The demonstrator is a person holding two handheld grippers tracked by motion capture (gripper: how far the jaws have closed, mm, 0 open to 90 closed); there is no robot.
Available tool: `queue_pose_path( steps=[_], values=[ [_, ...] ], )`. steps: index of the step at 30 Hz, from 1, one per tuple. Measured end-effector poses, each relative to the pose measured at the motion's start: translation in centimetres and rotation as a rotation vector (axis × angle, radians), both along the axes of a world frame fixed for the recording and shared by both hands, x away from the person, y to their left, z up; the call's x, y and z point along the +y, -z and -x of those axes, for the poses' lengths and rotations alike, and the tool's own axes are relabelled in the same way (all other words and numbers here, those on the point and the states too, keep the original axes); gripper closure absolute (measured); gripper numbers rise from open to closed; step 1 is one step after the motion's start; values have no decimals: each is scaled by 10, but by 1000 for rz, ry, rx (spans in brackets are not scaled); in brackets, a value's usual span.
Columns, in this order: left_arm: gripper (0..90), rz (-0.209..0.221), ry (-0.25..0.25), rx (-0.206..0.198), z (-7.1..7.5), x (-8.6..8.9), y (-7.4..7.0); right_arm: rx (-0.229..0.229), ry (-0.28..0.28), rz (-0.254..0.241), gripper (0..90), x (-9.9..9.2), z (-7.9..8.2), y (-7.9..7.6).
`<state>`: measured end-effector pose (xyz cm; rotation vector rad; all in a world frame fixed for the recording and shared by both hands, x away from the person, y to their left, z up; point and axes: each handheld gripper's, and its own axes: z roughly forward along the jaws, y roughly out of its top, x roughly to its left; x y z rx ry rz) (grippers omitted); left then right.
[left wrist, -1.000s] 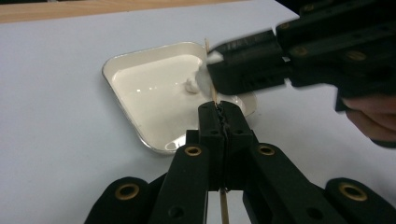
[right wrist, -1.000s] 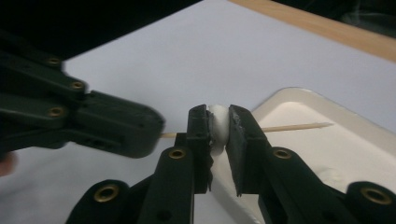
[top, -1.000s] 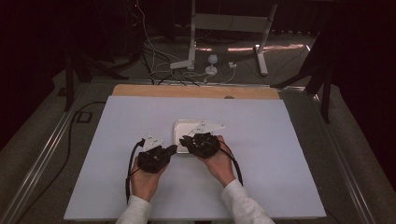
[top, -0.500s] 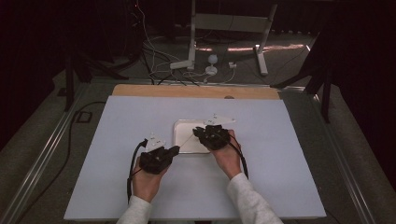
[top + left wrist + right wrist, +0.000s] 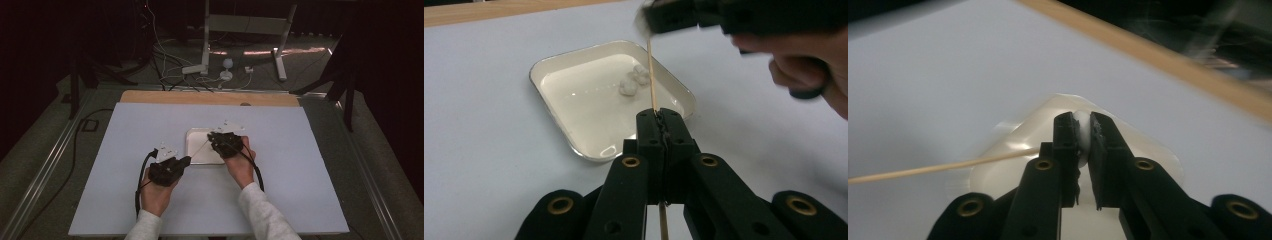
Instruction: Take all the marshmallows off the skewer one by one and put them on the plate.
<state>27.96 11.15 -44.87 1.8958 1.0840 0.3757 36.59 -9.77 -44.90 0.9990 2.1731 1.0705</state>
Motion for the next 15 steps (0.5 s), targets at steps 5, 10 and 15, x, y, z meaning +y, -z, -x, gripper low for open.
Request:
queue_pose_path(
  steps=[5, 10, 15],
  values=[
    [900, 35, -26, -6, -2, 9, -4, 73, 19, -111, 833, -28, -11, 0],
    [900, 43, -29, -10, -2, 11, -3, 84, -8, -105, 818, -28, -9, 0],
    [900, 45, -32, -7, -3, 11, -2, 110, -37, -87, 803, -26, -8, 6]
  ],
)
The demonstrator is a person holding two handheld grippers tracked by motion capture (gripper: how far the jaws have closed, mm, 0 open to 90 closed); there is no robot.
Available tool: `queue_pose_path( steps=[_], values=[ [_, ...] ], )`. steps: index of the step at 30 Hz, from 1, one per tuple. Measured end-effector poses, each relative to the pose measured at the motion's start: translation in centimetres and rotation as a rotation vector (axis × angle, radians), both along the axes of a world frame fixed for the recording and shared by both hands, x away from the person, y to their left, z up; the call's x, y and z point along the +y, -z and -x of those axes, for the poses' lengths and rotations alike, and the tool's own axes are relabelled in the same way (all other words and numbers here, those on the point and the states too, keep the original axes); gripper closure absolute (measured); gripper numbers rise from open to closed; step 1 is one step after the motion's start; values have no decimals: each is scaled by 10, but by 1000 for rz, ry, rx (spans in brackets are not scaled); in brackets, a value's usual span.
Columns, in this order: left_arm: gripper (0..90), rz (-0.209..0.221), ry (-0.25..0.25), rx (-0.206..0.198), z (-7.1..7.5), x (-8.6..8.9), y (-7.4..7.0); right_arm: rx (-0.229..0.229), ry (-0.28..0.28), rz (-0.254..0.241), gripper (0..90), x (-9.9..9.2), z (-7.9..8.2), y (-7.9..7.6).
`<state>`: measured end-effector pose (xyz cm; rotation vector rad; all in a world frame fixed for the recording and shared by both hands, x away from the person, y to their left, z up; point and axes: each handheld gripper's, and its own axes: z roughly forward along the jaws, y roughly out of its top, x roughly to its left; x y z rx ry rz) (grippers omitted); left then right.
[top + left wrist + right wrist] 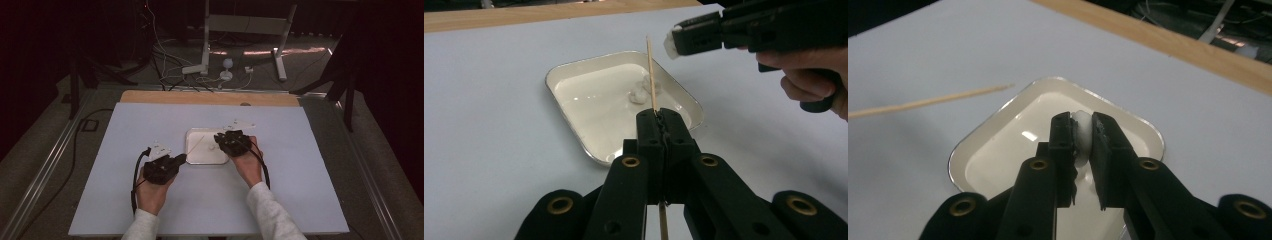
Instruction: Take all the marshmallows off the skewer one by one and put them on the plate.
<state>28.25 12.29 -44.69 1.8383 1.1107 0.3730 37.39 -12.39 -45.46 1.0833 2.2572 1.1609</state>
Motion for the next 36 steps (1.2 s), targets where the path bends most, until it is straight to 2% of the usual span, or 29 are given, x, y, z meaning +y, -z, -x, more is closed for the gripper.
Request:
queue_pose_path(
  steps=[5, 9, 17, 20, 24, 26, 30, 34, 36],
  values=[
    [900, 2, -5, 1, 0, 1, 0, 27, -9, 2, 788, -2, 0, 6],
    [900, -4, 1, 4, -1, -1, 2, 54, -17, -19, 738, -4, -1, 9],
    [900, -17, 9, 16, -2, -6, 6, 57, -28, -26, 675, -4, 2, 8],
    [900, -8, 2, 9, -1, -5, 6, 62, -31, -43, 579, -5, 3, 7],
    [900, -16, 1, 10, -2, -8, 6, 68, -61, -76, 457, -9, 8, 5],
    [900, -23, -1, 6, -3, -10, 5, 70, -77, -96, 353, -12, 11, 3],
    [900, -25, -9, -5, -6, -12, 3, 86, -103, -145, 201, -18, 15, -1],
    [900, -24, -20, -16, -11, -14, 0, 92, -109, -163, 122, -24, 20, -4],
    [900, -23, -26, -22, -13, -14, -1, 97, -114, -155, 77, -27, 23, -5]
  ],
)
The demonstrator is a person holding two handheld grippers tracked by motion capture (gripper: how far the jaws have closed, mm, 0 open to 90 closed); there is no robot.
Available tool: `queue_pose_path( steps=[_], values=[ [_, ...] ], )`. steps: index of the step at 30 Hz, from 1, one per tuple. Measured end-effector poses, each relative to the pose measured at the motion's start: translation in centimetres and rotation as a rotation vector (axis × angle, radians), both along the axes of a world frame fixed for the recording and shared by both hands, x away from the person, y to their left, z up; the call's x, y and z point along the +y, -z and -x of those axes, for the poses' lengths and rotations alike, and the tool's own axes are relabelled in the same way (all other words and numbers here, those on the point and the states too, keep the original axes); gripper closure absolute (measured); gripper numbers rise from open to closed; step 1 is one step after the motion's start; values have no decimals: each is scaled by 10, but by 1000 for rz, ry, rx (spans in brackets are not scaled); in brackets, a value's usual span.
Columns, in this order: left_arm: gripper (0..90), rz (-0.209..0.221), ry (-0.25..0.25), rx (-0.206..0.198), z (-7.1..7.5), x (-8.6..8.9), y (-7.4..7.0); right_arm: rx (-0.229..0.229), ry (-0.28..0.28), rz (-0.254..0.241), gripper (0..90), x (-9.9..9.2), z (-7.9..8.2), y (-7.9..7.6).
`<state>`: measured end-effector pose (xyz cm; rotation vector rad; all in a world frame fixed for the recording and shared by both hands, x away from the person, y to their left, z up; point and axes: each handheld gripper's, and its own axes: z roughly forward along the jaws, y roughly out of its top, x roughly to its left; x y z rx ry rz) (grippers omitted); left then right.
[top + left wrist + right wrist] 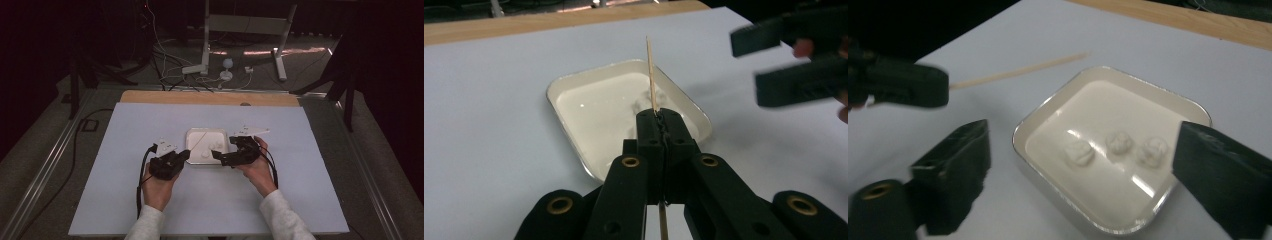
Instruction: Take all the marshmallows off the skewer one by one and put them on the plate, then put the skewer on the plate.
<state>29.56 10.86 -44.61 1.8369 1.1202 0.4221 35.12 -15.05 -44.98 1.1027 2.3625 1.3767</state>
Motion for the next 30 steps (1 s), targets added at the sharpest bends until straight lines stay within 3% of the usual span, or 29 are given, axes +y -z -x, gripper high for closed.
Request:
queue_pose_path(
  steps=[7, 30],
  values=[
    [900, 11, -30, -11, -7, -1, -1, -1, -7, 29, 30, -9, 8, 0],
    [898, 15, -75, -23, -21, -8, 6, -35, 46, -8, 18, -62, 40, 2]
  ],
)
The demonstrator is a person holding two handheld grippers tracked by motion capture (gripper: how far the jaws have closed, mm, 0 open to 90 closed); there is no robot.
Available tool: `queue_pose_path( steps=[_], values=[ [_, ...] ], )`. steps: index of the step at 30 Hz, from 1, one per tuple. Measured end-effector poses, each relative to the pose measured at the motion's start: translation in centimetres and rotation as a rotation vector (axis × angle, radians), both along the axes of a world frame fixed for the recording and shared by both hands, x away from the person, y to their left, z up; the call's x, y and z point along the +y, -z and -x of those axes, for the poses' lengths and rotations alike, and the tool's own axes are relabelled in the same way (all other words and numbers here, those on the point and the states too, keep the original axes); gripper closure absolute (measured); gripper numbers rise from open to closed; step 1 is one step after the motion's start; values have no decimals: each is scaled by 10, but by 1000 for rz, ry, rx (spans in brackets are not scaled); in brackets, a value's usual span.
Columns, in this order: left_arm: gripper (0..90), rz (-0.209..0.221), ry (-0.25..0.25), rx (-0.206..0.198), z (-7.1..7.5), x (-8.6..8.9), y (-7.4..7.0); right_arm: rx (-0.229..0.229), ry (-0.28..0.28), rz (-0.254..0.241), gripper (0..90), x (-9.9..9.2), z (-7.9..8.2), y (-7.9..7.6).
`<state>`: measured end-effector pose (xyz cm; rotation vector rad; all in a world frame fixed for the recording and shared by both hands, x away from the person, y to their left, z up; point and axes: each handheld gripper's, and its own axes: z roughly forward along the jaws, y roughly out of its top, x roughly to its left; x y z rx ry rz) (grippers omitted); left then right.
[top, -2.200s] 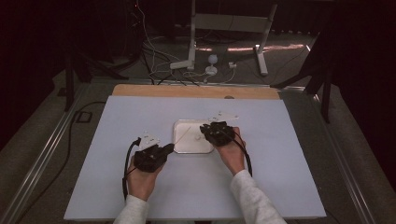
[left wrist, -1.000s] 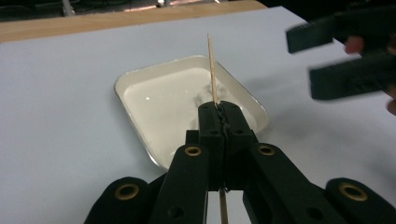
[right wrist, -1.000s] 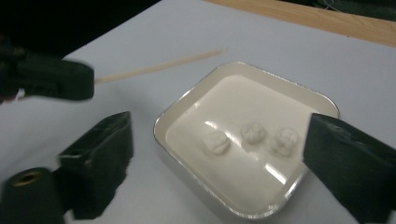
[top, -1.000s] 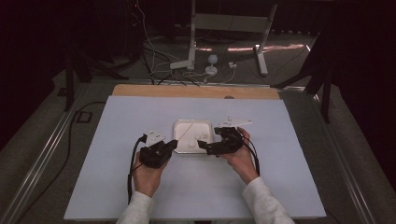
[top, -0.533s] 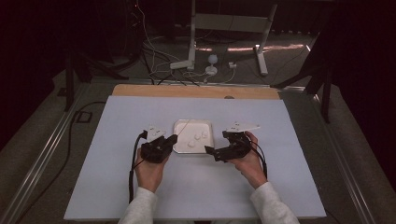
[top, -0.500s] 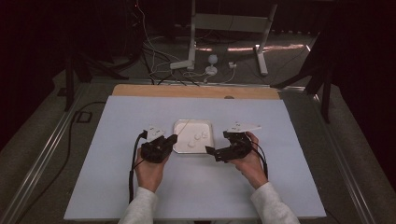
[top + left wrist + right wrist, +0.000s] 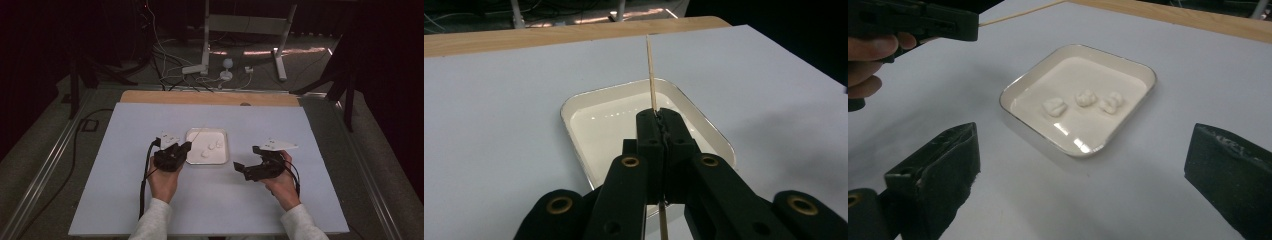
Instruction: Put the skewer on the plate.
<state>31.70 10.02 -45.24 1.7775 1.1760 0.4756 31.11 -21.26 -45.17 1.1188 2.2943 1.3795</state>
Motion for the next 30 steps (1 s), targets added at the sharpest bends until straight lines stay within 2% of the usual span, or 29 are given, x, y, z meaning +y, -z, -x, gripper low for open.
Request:
queue_pose_path(
  steps=[18, 30],
  values=[
    [897, -8, -26, -14, -9, -4, 7, -29, 89, -24, 18, -63, 31, 10],
    [896, -23, -48, -9, -16, -11, 15, -32, 138, -39, 18, -81, 41, 12]
  ],
)
